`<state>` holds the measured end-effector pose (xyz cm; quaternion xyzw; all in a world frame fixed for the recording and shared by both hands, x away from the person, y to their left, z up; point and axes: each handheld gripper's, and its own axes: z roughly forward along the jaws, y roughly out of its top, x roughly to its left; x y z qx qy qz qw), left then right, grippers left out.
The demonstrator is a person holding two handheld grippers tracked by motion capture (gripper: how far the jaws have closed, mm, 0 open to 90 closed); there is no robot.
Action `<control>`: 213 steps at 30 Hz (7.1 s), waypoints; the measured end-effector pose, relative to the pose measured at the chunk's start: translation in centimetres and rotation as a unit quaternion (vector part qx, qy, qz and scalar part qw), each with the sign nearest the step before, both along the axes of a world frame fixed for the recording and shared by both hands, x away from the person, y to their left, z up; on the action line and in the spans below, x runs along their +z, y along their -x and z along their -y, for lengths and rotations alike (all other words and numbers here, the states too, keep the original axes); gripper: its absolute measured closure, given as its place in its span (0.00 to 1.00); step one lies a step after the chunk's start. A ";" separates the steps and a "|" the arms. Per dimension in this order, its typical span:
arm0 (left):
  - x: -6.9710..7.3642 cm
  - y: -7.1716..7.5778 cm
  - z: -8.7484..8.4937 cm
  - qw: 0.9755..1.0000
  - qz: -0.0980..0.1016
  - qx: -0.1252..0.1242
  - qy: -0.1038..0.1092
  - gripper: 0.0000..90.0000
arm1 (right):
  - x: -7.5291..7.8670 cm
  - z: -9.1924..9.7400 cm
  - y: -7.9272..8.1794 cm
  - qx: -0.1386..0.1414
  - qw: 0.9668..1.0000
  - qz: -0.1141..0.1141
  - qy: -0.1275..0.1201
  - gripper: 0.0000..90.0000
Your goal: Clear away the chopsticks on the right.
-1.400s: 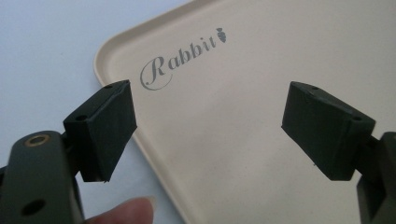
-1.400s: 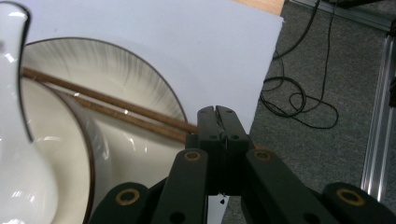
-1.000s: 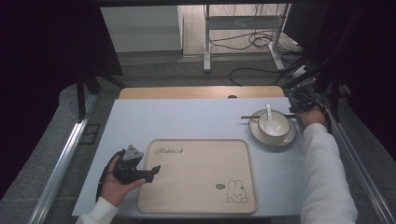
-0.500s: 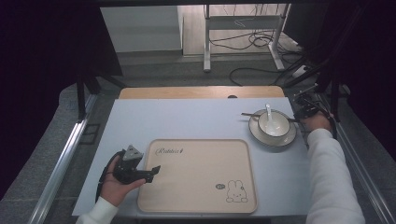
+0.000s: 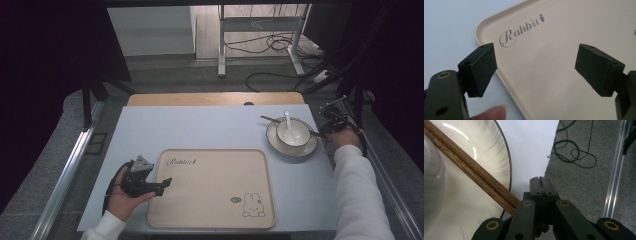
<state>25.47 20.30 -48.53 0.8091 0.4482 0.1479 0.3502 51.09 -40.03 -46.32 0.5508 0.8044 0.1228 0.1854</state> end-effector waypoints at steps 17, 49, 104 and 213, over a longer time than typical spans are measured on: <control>0.0 0.0 0.1 1.000 -0.001 0.000 -0.001 0.20 | 1.3 -1.0 2.2 0.051 0.998 0.029 -0.023 0.99; -0.3 0.0 0.0 1.000 -0.003 0.002 -0.004 0.20 | 1.3 -0.5 2.0 0.067 0.996 0.047 -0.027 0.99; -0.7 -0.4 -0.5 1.000 -0.012 0.015 -0.013 0.20 | 0.5 0.5 -1.0 0.247 0.965 -0.051 0.074 0.92; -0.4 0.2 0.0 1.000 0.002 -0.009 -0.015 0.20 | 1.4 -17.8 22.1 0.263 0.962 0.004 -0.081 0.54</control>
